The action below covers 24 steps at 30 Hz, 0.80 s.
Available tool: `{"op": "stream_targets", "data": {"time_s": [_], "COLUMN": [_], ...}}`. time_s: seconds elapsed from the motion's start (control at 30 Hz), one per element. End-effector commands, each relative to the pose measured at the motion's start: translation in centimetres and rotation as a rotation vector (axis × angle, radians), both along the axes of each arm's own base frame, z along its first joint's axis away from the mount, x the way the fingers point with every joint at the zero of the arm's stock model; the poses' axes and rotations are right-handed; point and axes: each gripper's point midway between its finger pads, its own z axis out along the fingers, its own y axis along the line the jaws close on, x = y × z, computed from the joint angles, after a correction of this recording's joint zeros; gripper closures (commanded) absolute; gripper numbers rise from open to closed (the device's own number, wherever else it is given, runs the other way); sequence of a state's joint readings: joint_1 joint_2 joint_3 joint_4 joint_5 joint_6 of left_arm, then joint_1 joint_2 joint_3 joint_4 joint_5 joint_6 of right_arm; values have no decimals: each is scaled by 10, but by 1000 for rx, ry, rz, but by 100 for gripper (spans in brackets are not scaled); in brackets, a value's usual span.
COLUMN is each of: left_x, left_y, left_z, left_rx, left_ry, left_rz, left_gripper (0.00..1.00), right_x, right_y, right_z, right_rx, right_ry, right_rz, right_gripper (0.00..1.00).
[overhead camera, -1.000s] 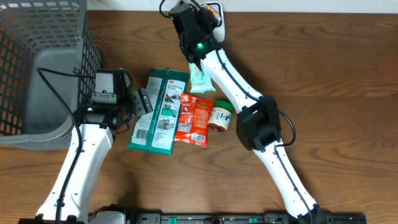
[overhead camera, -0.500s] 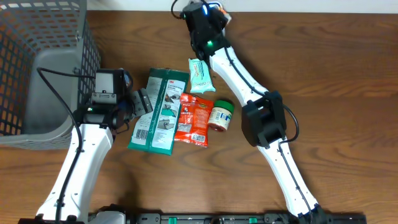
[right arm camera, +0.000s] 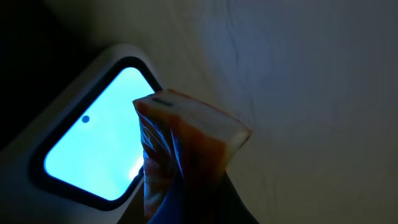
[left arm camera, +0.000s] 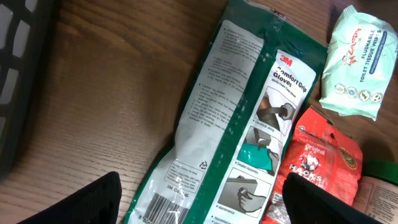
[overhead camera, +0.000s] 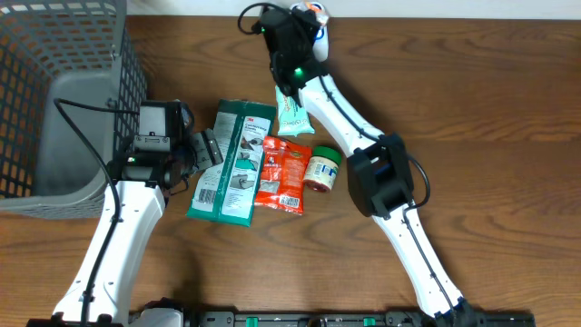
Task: Scan the item barcode
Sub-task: 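Hold the orange box in front of the scanner window, then carry the orange box right and release it on the table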
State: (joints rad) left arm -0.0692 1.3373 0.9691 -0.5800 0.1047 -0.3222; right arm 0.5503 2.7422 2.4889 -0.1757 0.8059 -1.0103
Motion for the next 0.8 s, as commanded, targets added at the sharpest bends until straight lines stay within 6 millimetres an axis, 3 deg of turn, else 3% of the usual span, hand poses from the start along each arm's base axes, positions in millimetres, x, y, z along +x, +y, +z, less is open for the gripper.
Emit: {"op": "stream_targets", "data": {"time_s": [0.0, 0.1, 0.23, 0.33, 0.47, 0.6, 0.67, 0.7, 0.77], "left_x": [4, 4, 4, 4, 4, 4, 4, 4, 4], "left_y": [2, 2, 2, 2, 2, 2, 2, 2, 2], "left_z": [6, 6, 6, 6, 6, 6, 6, 6, 6], "left_rx": [3, 3, 3, 3, 3, 3, 3, 3, 3], "left_ry": [-14, -14, -14, -14, -14, -14, -14, -14, -14], "left_rz": [18, 18, 18, 18, 18, 18, 18, 18, 18], "left_gripper": [17, 17, 17, 17, 17, 17, 17, 17, 17], "right_x": [-5, -5, -1, 1, -11, -47, -75, -99, -139], "right_y": [12, 10, -1, -15, -20, -25, -37, -54, -87], "right_z": [-17, -29, -29, -5, 71, 138, 173, 196, 221], "right_rx": [-31, 42, 73, 74, 171, 396, 505, 597, 753], "right_ry": [55, 82, 72, -13, -98, -54, -26, -9, 43], "right_rz": [52, 50, 20, -61, -88, -72, -89, -132, -216], "right_gripper": [99, 99, 99, 99, 99, 99, 99, 99, 99]}}
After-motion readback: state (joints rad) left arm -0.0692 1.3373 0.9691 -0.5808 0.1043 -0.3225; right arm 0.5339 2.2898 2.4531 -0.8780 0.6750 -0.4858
